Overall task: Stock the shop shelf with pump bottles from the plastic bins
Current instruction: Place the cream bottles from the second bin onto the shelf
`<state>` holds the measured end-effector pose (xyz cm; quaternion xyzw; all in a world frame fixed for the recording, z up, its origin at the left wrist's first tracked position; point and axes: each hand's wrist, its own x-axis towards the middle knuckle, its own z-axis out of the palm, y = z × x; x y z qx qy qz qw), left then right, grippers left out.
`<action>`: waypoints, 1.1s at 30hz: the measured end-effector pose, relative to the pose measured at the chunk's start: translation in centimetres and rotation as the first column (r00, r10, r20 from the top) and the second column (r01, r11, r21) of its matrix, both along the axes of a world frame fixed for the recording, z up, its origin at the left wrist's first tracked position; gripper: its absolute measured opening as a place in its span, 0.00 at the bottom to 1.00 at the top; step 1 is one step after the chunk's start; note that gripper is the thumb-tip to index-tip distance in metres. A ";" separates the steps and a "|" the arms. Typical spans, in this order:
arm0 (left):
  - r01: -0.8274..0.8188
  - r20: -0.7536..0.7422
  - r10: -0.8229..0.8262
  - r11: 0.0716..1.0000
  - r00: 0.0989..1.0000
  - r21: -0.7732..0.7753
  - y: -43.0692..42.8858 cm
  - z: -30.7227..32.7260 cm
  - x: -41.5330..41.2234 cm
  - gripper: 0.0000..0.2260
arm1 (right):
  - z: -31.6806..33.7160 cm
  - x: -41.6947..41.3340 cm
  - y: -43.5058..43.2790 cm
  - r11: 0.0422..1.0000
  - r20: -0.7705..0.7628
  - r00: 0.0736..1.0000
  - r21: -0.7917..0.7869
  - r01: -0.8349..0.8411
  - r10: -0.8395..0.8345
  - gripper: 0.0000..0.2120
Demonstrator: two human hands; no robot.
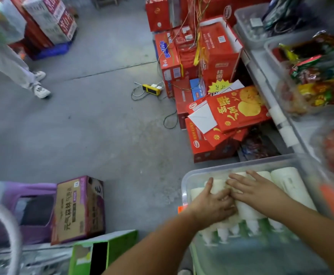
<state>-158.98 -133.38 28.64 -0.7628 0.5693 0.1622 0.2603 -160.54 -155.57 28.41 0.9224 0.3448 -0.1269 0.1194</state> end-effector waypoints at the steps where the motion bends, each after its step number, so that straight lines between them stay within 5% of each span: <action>1: 0.019 0.004 -0.019 1.000 1.000 0.006 0.2 0.0 0.1 0.23 | 0.2 0.2 0.3 0.999 -0.006 1.000 -0.030 -0.011 0.010 0.18; 8: 0.065 -0.043 -0.079 0.964 0.996 -0.259 1.8 0.9 -0.8 0.26 | 1.6 -1.7 0.4 0.997 0.008 0.998 0.034 -0.069 0.069 0.18; 10: -0.063 -0.117 0.021 0.926 0.993 -0.372 2.3 1.6 -1.3 0.28 | 2.9 -2.9 0.2 0.994 0.018 1.000 0.112 0.008 -0.010 0.14; 13: -0.338 -0.300 0.215 0.822 0.930 -0.459 2.6 3.0 -1.7 0.33 | 5.0 -4.4 -1.2 0.969 -0.114 0.969 0.086 0.231 -0.221 0.37; 16: -0.560 -0.483 0.335 0.689 0.809 -0.460 2.3 5.8 -1.9 0.35 | 7.8 -5.9 -2.5 0.908 -0.160 0.915 0.146 0.394 -0.371 0.42; 21: -0.841 -0.752 0.377 0.268 0.540 -0.470 0.6 11.2 -2.8 0.36 | 13.4 -8.5 -3.3 0.605 -0.342 0.712 0.375 0.702 -0.613 0.41; 25: -0.936 -0.893 0.312 -0.032 0.324 -0.351 -0.7 15.4 -4.0 0.35 | 16.6 -10.5 -3.2 0.223 -0.517 0.532 0.543 0.809 -0.670 0.36; 29: -0.966 -0.963 0.190 -0.142 0.189 -0.217 -2.4 19.7 -5.9 0.33 | 19.8 -12.5 -3.3 -0.097 -0.635 0.481 0.657 0.747 -0.604 0.33; 33: -0.969 -0.982 0.101 -0.173 0.160 -0.176 -4.2 23.5 -7.6 0.35 | 23.3 -13.9 -3.6 -0.323 -0.705 0.448 0.674 0.664 -0.550 0.30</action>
